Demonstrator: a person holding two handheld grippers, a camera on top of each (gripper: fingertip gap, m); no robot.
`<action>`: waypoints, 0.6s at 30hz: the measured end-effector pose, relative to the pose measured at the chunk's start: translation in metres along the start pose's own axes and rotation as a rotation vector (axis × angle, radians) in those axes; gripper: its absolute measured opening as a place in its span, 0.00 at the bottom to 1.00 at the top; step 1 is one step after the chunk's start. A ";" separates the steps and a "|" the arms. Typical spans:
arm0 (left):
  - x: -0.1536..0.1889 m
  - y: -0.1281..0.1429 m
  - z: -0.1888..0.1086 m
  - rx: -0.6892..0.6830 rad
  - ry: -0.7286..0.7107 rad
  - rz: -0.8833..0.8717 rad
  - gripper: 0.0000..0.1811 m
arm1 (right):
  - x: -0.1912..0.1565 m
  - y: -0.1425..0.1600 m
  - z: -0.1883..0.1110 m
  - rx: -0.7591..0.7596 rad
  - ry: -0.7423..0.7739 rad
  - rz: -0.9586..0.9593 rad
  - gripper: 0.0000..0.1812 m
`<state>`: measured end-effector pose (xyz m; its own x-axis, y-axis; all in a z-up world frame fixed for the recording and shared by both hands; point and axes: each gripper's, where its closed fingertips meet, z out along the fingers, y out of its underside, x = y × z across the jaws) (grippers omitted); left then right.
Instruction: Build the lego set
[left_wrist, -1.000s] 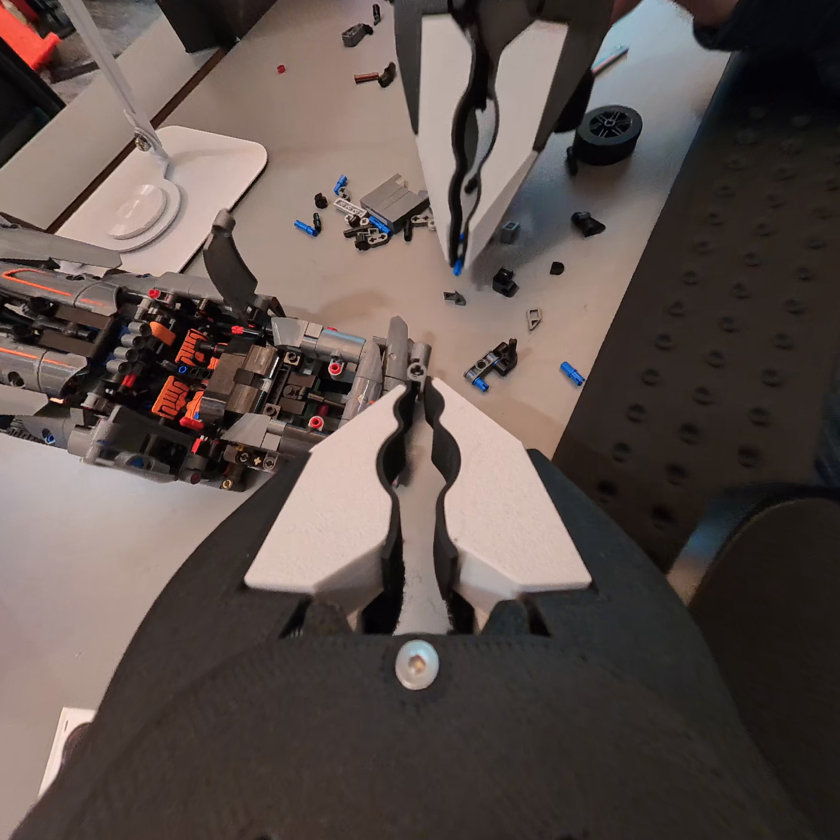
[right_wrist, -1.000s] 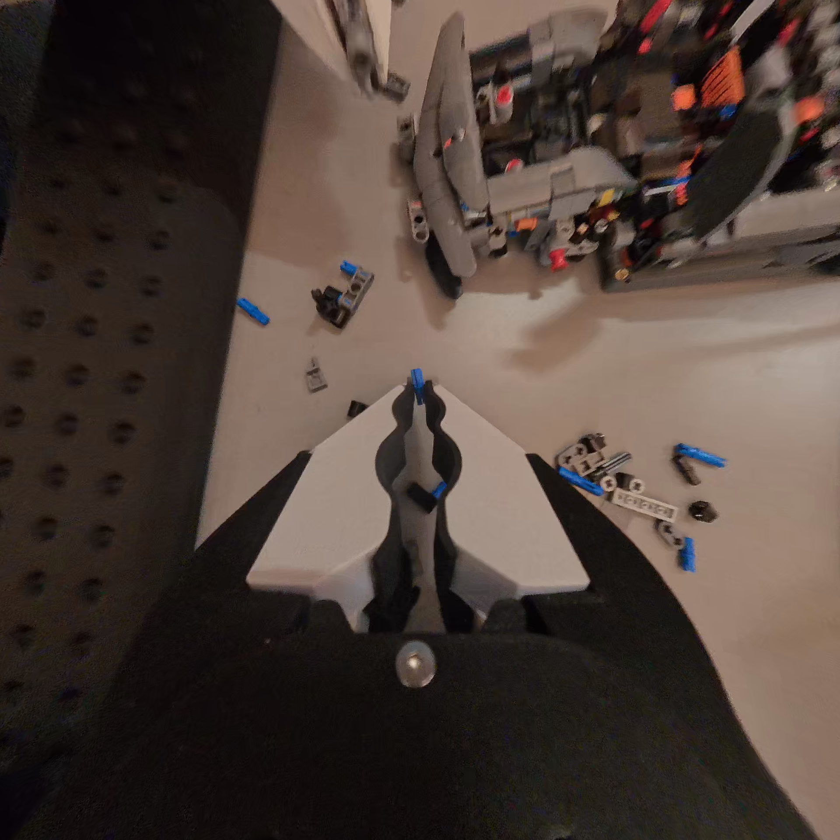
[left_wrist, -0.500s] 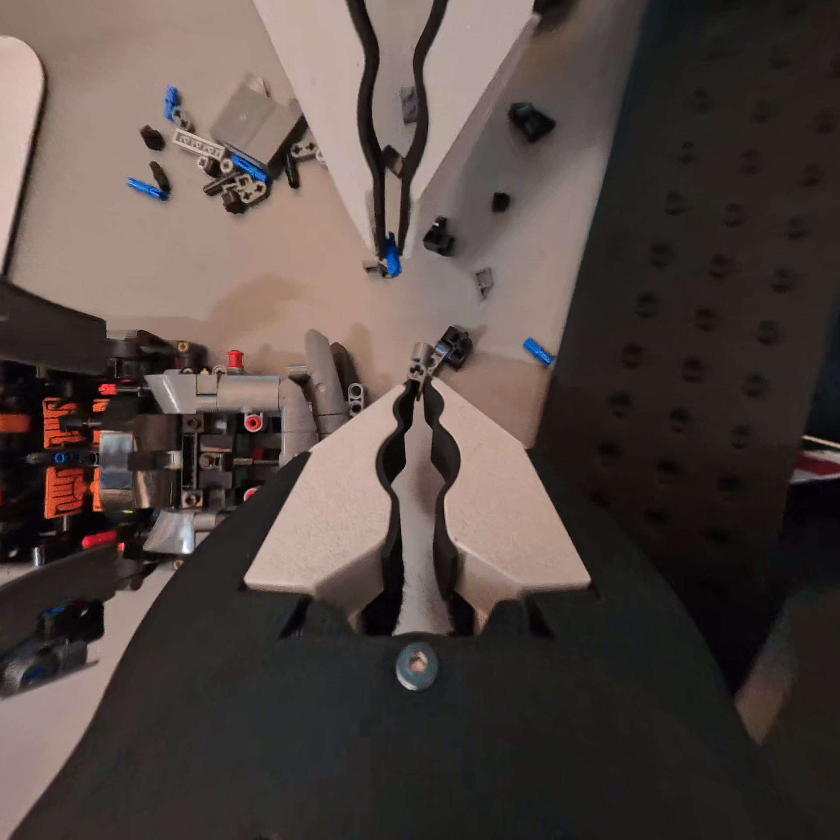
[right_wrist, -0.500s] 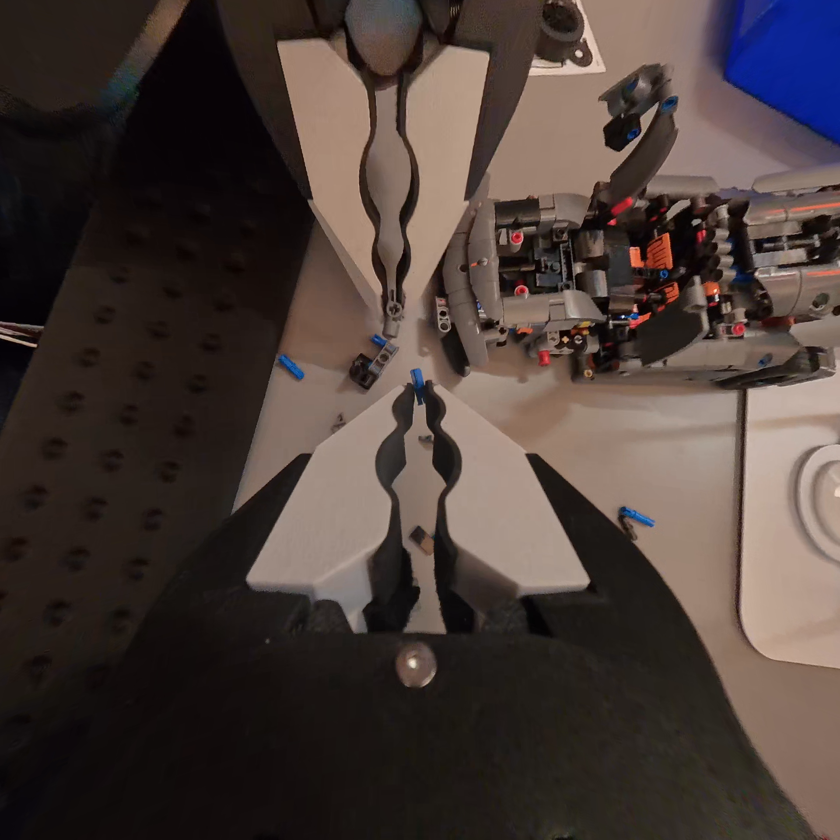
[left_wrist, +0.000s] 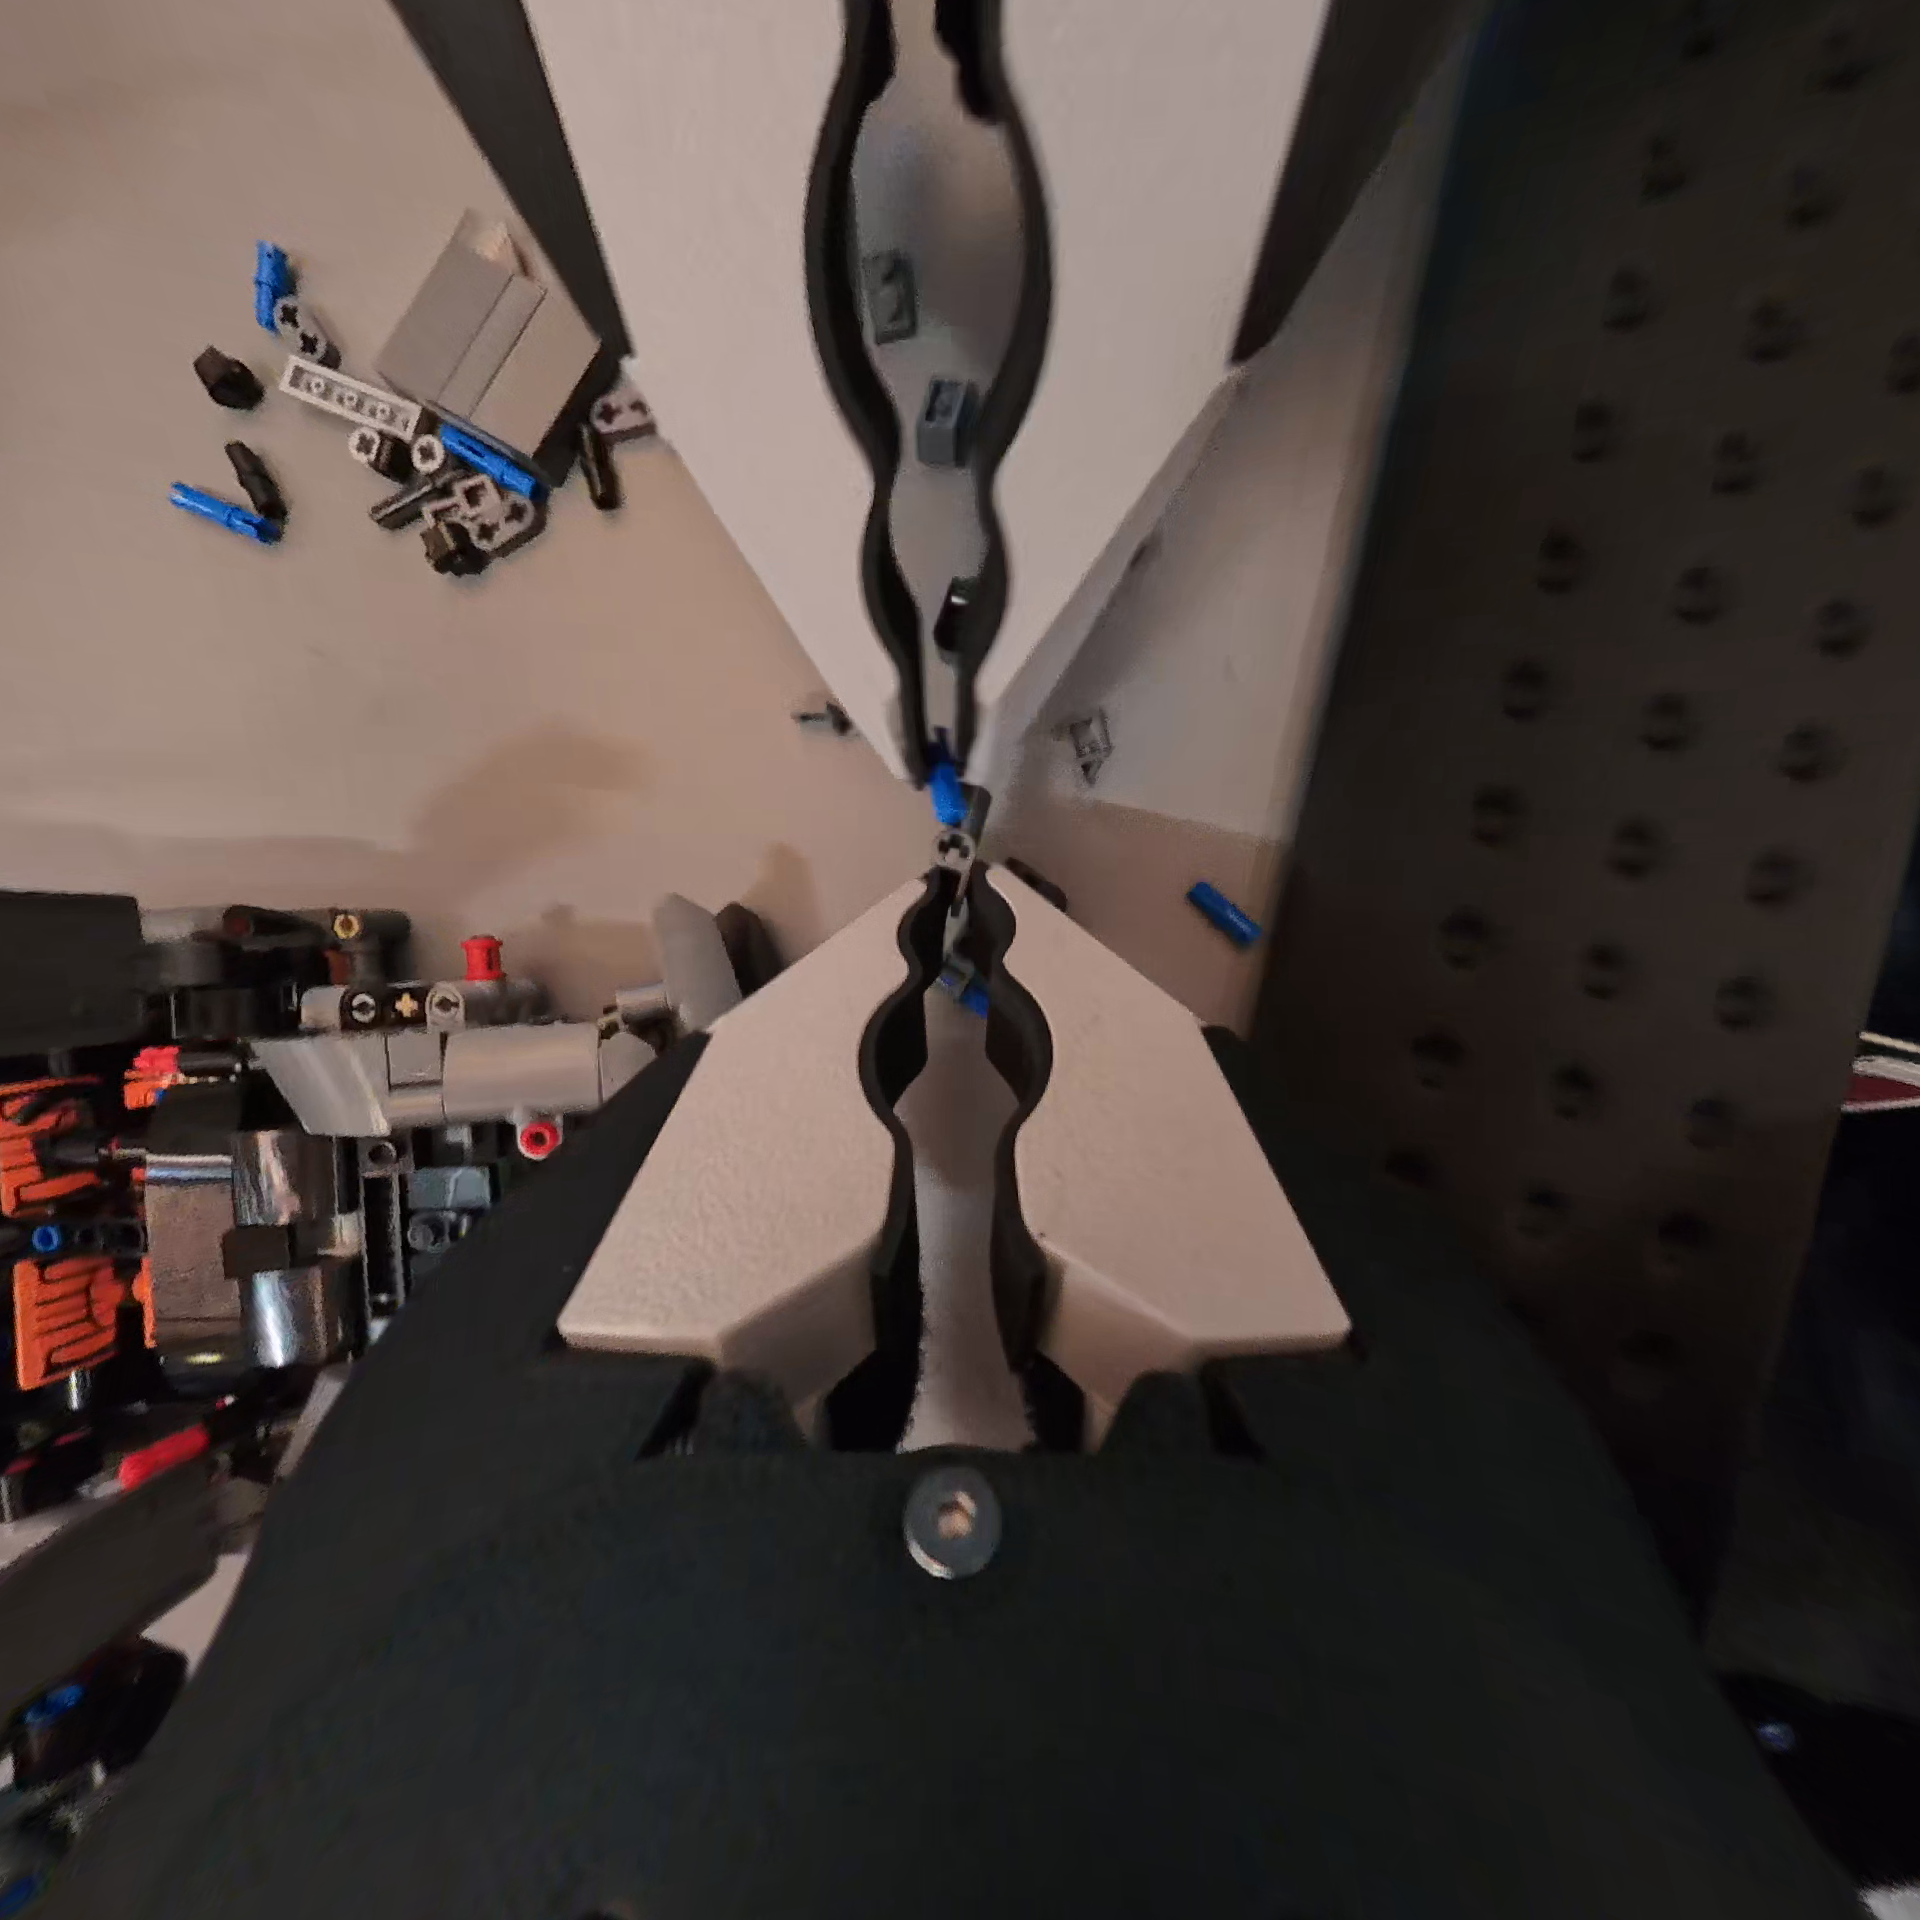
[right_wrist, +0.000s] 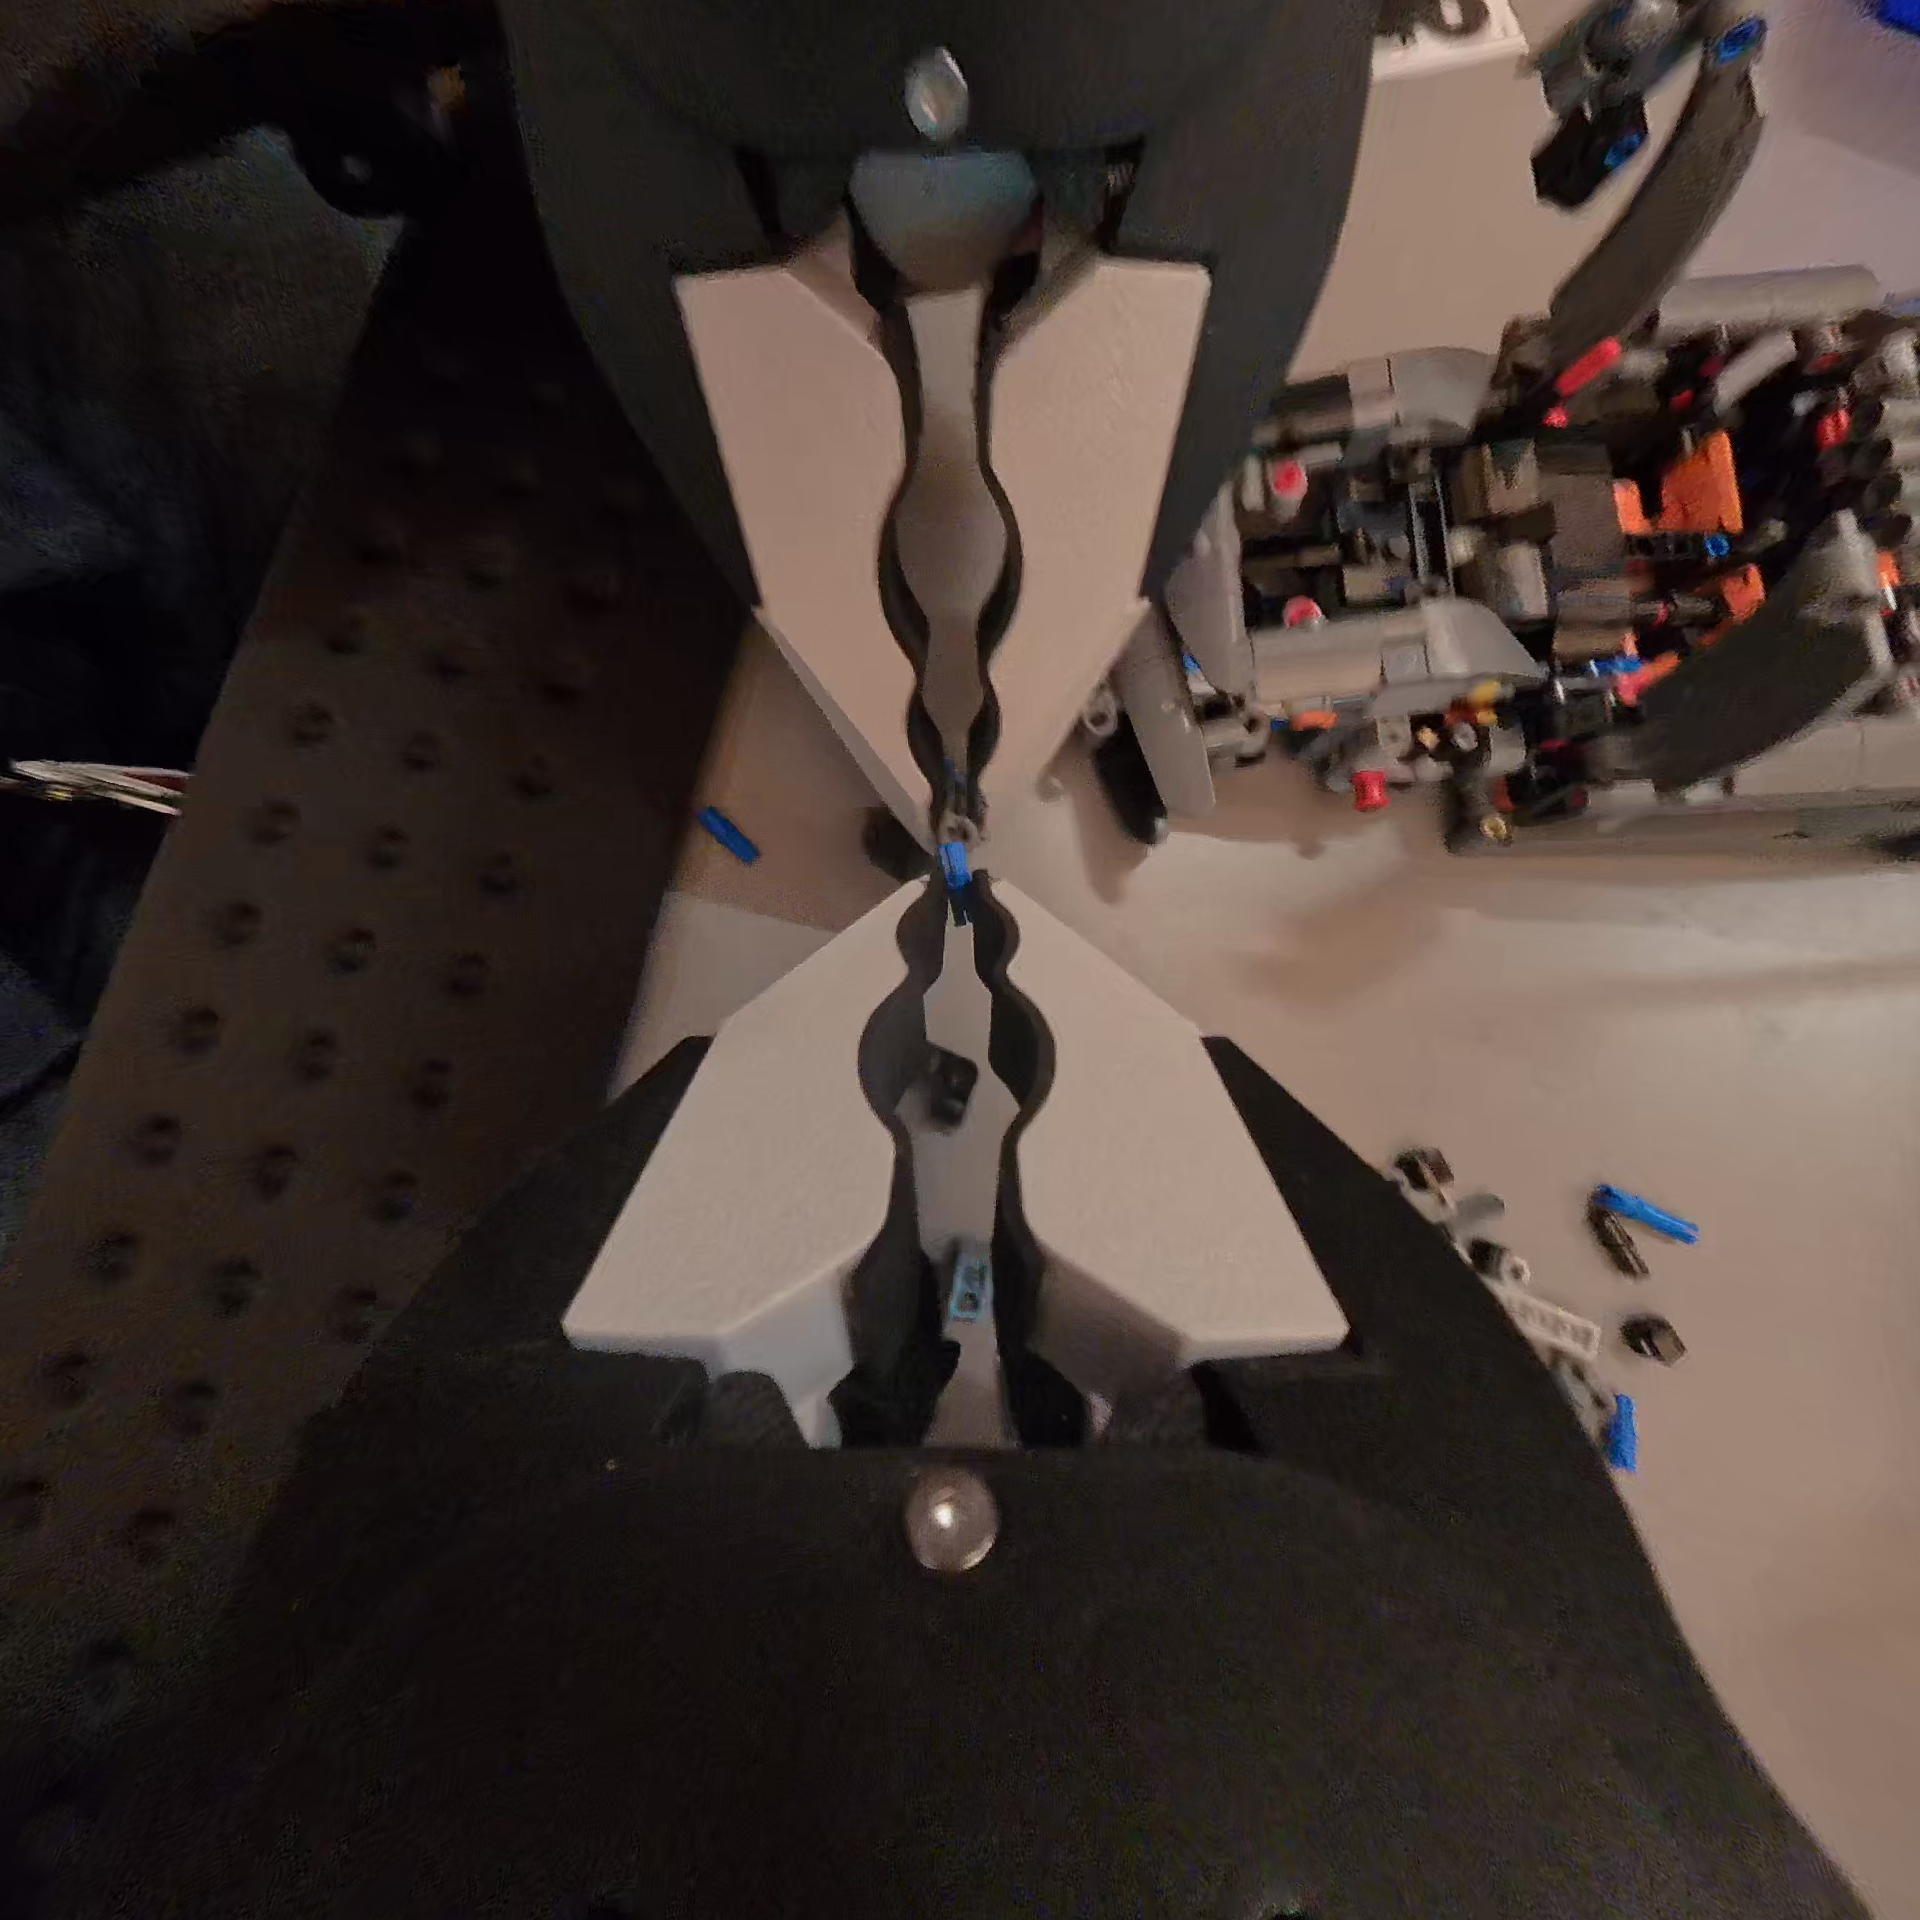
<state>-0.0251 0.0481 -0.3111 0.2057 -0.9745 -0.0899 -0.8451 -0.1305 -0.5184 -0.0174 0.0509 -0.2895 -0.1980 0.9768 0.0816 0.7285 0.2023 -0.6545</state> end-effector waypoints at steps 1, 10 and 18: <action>0.000 -0.002 0.001 -0.001 0.005 0.002 0.01 | 0.003 0.006 0.001 -0.035 0.018 0.000 0.01; -0.010 -0.010 0.007 0.008 -0.023 -0.005 0.00 | 0.007 0.007 -0.006 -0.026 0.034 0.014 0.01; -0.011 -0.009 0.008 0.006 -0.028 -0.009 0.00 | 0.009 0.017 0.003 -0.074 0.037 0.021 0.01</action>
<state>-0.0156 0.0619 -0.3123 0.2269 -0.9677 -0.1096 -0.8404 -0.1377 -0.5241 -0.0084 0.0626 -0.3023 -0.1585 0.9826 0.0972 0.7788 0.1849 -0.5994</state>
